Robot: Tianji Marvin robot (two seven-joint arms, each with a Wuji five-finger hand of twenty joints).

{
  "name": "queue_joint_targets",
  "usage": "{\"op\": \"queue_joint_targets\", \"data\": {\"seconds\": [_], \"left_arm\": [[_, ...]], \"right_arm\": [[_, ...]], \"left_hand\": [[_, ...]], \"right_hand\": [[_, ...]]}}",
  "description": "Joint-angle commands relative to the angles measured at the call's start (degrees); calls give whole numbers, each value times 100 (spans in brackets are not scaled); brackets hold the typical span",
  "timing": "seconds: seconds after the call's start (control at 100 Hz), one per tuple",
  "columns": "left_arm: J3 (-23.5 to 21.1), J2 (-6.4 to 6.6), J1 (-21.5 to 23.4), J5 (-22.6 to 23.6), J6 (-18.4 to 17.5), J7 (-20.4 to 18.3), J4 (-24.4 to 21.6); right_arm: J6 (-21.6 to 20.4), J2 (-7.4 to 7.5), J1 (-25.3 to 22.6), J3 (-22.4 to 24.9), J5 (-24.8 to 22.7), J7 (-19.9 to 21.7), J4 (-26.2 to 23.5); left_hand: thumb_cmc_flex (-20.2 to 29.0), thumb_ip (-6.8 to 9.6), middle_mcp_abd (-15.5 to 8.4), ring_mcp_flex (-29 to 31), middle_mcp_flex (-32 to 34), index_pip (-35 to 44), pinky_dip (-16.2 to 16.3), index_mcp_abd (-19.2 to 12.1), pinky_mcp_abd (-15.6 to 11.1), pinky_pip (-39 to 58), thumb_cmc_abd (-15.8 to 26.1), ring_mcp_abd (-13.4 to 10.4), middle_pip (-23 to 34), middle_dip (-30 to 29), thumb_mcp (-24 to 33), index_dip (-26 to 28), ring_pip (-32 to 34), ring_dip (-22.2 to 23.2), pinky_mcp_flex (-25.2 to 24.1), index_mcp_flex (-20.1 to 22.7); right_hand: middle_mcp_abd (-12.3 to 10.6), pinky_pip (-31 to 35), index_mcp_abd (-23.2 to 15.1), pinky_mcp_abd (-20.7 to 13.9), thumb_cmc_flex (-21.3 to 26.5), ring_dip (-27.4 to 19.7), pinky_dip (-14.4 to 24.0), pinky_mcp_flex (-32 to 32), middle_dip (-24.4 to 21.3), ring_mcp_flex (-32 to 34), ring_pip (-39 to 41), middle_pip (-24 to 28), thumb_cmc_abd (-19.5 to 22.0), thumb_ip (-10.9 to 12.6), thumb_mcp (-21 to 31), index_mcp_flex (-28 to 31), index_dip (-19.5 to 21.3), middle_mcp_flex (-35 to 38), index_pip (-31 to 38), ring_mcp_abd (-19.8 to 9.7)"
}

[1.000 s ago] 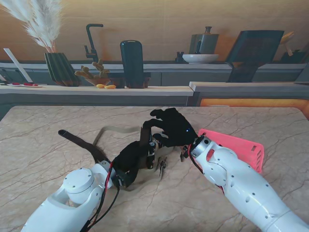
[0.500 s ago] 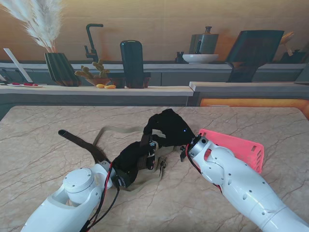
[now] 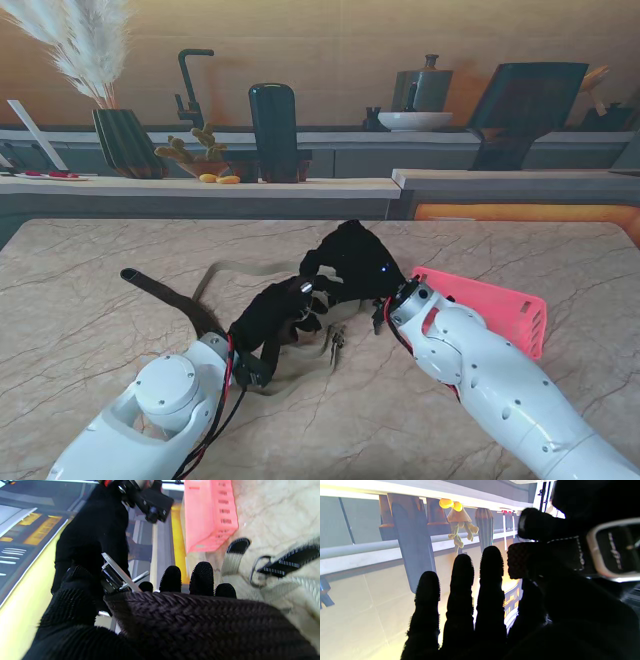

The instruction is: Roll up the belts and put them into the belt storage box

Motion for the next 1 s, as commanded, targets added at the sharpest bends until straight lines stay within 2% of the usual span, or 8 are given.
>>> {"op": "queue_joint_targets", "data": {"seconds": [0.0, 0.14, 0.22, 0.37, 0.48, 0.66, 0.8, 0.99], "left_arm": [[-58, 1, 86, 90, 8, 156, -80], [-181, 24, 176, 400, -28, 289, -177], [-255, 49, 208, 525, 76, 262, -230], [-320, 51, 225, 381, 309, 177, -282], [-343, 86, 175, 199, 593, -118, -276], [-329, 162, 12, 57, 679, -618, -102], [-294, 239, -94, 301, 582, -843, 11], [-230, 286, -200, 524, 368, -954, 157]], "right_arm": [[50, 60, -59, 26, -132, -75, -110], [211, 161, -178, 179, -465, -156, -317], [249, 224, -263, 306, -643, -113, -460], [203, 324, -354, 480, -908, 42, -641], [174, 368, -358, 519, -1045, 34, -678], [273, 426, -418, 628, -1276, -146, -764], [340, 433, -532, 803, -1351, -209, -899], [410, 444, -685, 1048, -1456, -294, -1096]], "left_hand": [[-177, 174, 1, -159, -180, -340, -37, -226, -52, -127, -100, -102, -241, -151, -189, -185, -185, -86, -77, -132], [-101, 162, 149, -124, -33, -465, -6, -125, 20, -172, -11, -35, -311, -225, -232, -286, -255, -83, -51, 181], [-66, 154, 129, -88, 65, -531, -1, -50, 16, -186, 67, -17, -312, -258, -286, -329, -310, -119, -26, 347], [50, 169, 206, 62, 300, -543, -12, 65, 28, -136, 95, 18, -280, -310, -320, -347, -283, -155, 105, 622], [273, 199, 198, 63, 356, -543, -32, 79, -19, -116, 156, 9, -312, -368, -223, -347, -313, -200, 103, 692], [668, 251, 87, -8, 448, -261, -158, -86, -109, -244, 99, -83, -435, -536, -39, -187, -562, -408, 37, 985], [793, 257, -46, -278, 328, -156, -239, -301, -161, -467, -73, -242, -630, -615, 166, -61, -1001, -588, -47, 1011], [793, 138, -164, -464, 232, -141, -359, -522, -336, -911, -418, -397, -840, -666, 710, 153, -1483, -747, -64, 1063]], "right_hand": [[38, 178, -89, 33, 133, 45, -173, -31, 40, 101, 148, -86, 205, -43, 361, 730, 212, 144, 828, 41], [162, 280, 51, 110, 171, 48, -224, -67, 57, 96, 211, -69, 119, -19, 466, 834, 205, 178, 825, 133], [314, 328, 183, 155, 220, 65, -254, -91, 74, 90, 267, -24, 60, -3, 546, 900, 219, 198, 819, 182], [483, 375, 354, 226, 296, 101, -296, -136, 94, 77, 354, 63, 5, 1, 615, 992, 262, 196, 779, 272], [470, 400, 289, 243, 275, 117, -309, -142, 82, 69, 388, 80, 13, -3, 605, 1014, 287, 184, 740, 284], [311, 442, -18, 256, 185, 102, -351, -130, -1, 88, 374, 10, 14, 11, 568, 991, 382, 256, 691, 297], [335, 454, -2, 266, 193, 93, -375, -146, -16, 88, 363, -26, 16, 23, 578, 991, 400, 274, 685, 306], [331, 471, 12, 268, 203, 93, -400, -149, 3, 93, 370, -24, 30, 29, 559, 978, 415, 270, 677, 302]]}}
